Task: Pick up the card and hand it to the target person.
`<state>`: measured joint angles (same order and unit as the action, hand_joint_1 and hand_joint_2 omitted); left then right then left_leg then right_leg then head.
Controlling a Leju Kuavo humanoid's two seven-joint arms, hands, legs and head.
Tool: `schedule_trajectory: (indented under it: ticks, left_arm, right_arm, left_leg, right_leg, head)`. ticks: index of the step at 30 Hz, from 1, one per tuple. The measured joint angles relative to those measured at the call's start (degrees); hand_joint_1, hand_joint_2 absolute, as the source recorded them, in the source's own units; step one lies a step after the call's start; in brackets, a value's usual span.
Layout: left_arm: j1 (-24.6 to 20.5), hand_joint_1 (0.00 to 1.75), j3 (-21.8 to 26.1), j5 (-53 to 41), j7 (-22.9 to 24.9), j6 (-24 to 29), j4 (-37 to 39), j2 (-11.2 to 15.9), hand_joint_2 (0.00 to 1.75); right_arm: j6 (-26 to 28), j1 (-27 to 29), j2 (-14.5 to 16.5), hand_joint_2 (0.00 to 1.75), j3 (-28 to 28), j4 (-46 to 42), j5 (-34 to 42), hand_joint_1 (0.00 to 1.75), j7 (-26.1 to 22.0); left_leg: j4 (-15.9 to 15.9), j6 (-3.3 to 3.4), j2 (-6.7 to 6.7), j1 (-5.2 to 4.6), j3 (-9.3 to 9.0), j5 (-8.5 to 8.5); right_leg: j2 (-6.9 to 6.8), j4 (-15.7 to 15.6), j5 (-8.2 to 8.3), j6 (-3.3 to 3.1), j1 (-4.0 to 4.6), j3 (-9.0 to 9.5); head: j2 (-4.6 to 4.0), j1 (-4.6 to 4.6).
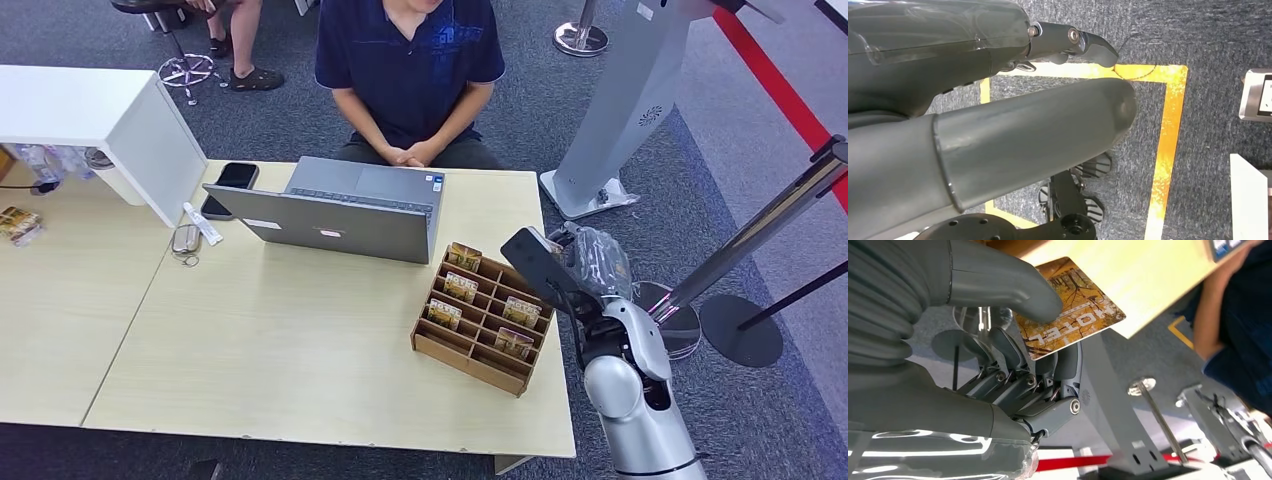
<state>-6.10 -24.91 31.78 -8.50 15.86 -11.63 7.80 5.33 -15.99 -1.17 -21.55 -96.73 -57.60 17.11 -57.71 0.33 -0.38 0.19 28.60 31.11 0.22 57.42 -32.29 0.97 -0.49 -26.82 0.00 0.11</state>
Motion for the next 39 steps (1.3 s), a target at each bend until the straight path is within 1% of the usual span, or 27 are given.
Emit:
schedule_trajectory:
  ticks: [6,14,20,24,27,30,35,39]
  left_arm:
    - [0.0,0.0,0.4,0.0,0.1,0.1,0.0,0.0,0.0]
    - [0.0,0.0,0.7,0.0,0.1,0.0,0.0,0.0,0.0]
    - [0.0,0.0,0.7,-0.4,0.1,0.0,0.0,-0.1,0.0]
    - [0.0,0.0,0.7,-1.0,0.0,-0.1,0.0,-0.1,0.0]
    - [0.0,0.0,0.7,-1.8,0.0,-0.6,0.0,-0.1,0.0]
    - [0.0,0.0,0.7,-2.6,-0.2,-0.5,0.0,-0.4,0.0]
    - [-0.1,0.0,0.6,-3.8,-0.8,-0.6,0.0,-1.1,0.0]
    - [-0.1,0.0,0.6,-4.4,-1.1,-0.7,0.0,-1.4,0.0]
  right_arm:
    - [0.0,0.1,0.0,1.75,0.3,-3.6,0.1,1.54,-0.1]
    - [0.1,0.3,0.0,1.75,0.8,-5.8,0.2,1.54,-0.1]
    - [2.2,0.2,0.0,1.75,1.5,-7.7,2.6,1.71,-1.2]
    - [2.7,-0.9,0.0,1.75,1.7,-8.2,5.4,1.71,-1.5]
    - [6.0,-2.4,0.0,1.75,2.0,-7.4,5.9,1.71,-3.6]
    - [10.4,-4.4,0.2,1.75,2.5,-5.1,5.6,1.68,-6.2]
    - [16.7,-7.3,1.9,1.75,3.1,1.7,6.7,1.69,-11.0]
    - [19.9,-9.3,3.4,1.75,3.3,7.8,7.4,1.67,-13.3]
  left_leg:
    - [0.0,0.0,0.01,0.0,0.0,0.0]
    - [0.0,0.0,0.01,0.0,0.0,0.0]
    - [0.0,0.0,0.01,0.0,0.0,0.0]
    - [0.0,0.0,0.01,0.0,0.01,0.0]
    - [0.0,0.0,0.0,0.0,0.03,0.0]
    - [0.0,0.0,0.0,0.0,0.03,0.0]
    - [0.0,0.0,-0.01,0.0,0.04,0.0]
    - [0.0,0.0,-0.02,0.01,0.05,0.0]
  right_leg:
    - [0.0,0.0,0.0,0.0,0.0,0.0]
    - [0.0,0.0,0.0,0.0,0.0,0.0]
    - [0.0,0.0,0.0,0.0,0.0,0.0]
    - [0.02,0.0,0.0,0.0,0.0,0.0]
    - [0.01,0.0,0.0,0.0,0.0,0.01]
    - [0.01,0.0,0.0,0.0,0.0,0.01]
    - [0.01,0.0,0.0,0.0,0.0,0.01]
    - [0.0,0.0,0.0,0.0,0.01,0.0]
  head:
    - [0.0,0.0]
    - [0.0,-0.01]
    - [0.0,0.01]
    - [0.0,0.01]
    - [0.0,-0.01]
    - [0.0,-0.01]
    - [0.0,0.01]
    - [0.0,-0.01]
